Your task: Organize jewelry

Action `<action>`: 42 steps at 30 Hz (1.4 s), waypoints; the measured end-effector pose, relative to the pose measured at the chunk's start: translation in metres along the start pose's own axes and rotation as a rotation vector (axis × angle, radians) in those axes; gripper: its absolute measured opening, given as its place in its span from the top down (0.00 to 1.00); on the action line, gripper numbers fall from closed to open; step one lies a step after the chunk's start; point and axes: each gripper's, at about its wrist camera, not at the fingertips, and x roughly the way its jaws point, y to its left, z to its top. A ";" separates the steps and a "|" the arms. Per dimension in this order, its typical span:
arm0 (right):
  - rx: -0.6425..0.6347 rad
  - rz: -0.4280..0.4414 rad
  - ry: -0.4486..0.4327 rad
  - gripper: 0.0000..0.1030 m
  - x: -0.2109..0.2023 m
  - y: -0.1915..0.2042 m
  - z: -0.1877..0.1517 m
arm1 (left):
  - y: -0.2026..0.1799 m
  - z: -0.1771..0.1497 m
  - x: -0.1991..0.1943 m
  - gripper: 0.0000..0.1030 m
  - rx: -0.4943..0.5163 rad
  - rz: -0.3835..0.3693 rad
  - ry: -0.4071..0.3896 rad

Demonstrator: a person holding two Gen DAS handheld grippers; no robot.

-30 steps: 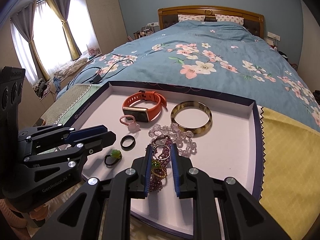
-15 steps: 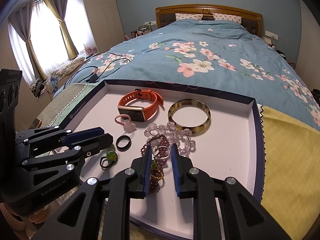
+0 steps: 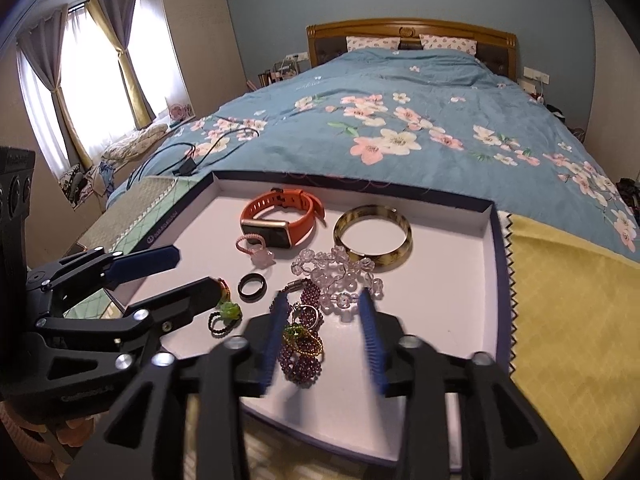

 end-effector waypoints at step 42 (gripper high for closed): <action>0.013 -0.243 -0.466 0.07 -0.162 0.040 -0.098 | -0.001 -0.096 -0.204 0.05 0.012 0.182 -0.485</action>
